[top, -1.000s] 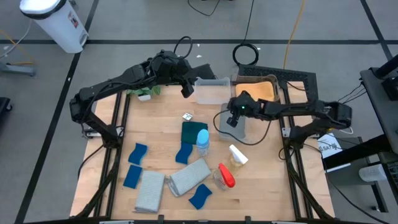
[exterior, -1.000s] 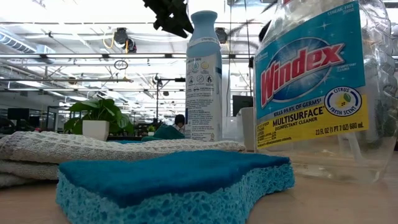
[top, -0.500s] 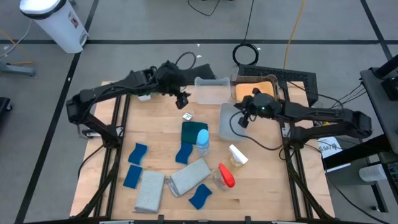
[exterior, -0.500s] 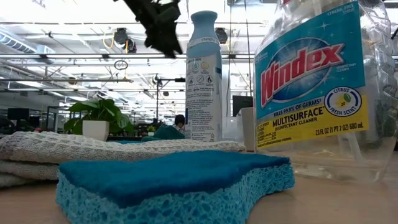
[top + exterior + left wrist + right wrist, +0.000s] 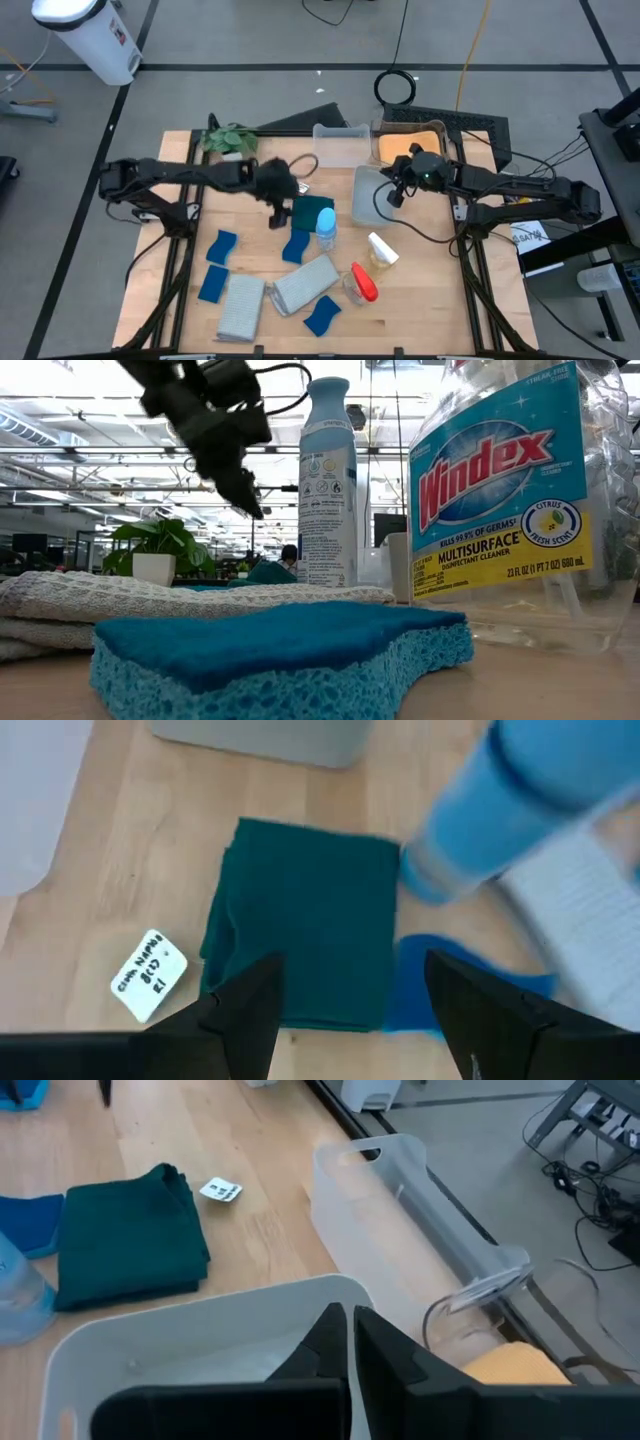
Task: Pick & Place Kitchen Items
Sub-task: Put the green towel into the transparent bin
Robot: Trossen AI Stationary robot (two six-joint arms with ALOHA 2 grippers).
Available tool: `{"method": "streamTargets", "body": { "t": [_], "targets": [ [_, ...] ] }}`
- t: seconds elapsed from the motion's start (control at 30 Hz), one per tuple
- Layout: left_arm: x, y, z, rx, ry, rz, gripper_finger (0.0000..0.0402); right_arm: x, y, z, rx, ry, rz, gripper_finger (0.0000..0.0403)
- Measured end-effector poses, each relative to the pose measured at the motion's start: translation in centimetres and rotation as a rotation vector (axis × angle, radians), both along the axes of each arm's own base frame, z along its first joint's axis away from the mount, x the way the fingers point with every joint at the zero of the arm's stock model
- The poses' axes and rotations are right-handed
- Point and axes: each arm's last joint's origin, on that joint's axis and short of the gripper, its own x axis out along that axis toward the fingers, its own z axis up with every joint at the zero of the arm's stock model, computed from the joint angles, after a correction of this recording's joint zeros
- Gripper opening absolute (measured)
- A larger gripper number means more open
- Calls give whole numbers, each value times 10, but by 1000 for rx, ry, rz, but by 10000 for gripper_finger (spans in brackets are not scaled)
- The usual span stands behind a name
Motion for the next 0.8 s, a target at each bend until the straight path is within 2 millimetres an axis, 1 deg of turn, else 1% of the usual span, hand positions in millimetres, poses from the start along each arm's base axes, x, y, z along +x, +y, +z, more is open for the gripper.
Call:
{"method": "streamTargets", "body": {
  "t": [0.07, 0.13, 0.23, 0.3, 0.37, 0.43, 0.53, 0.6, 0.7, 0.8],
  "targets": [
    [-1, -8, -17, 64, -3, -36, 246, 0, 0, -3, 1, -1, -1, 0],
    [-5, -16, -30, 119, -2, -76, 246, 0, 0, -6, 1, -10, 2, 0],
    [-3, -24, -39, 163, -59, -108, 246, 0, 1, -9, 20, -11, -9, 0],
    [-4, -28, -45, 177, -57, -107, 246, -1, 1, -11, 36, -17, -18, 0],
    [-1, -31, -49, 197, -82, -100, 246, -1, 2, -12, 51, -22, -27, 0],
    [-1, -32, -55, 201, -59, -99, 246, -1, 2, -14, 63, -23, -33, 0],
    [3, -31, -65, 217, -42, -114, 246, -1, 5, -16, 65, -21, -19, 0],
    [8, -29, -68, 251, -65, -116, 246, 1, 7, -17, 59, -39, -7, 0],
    [13, -21, -74, 312, -74, -70, 246, 3, 10, -17, 41, -68, 18, 0],
    [15, -10, -85, 321, -42, -22, 246, 5, 13, -17, 22, -85, 44, 0]
  ]
}}
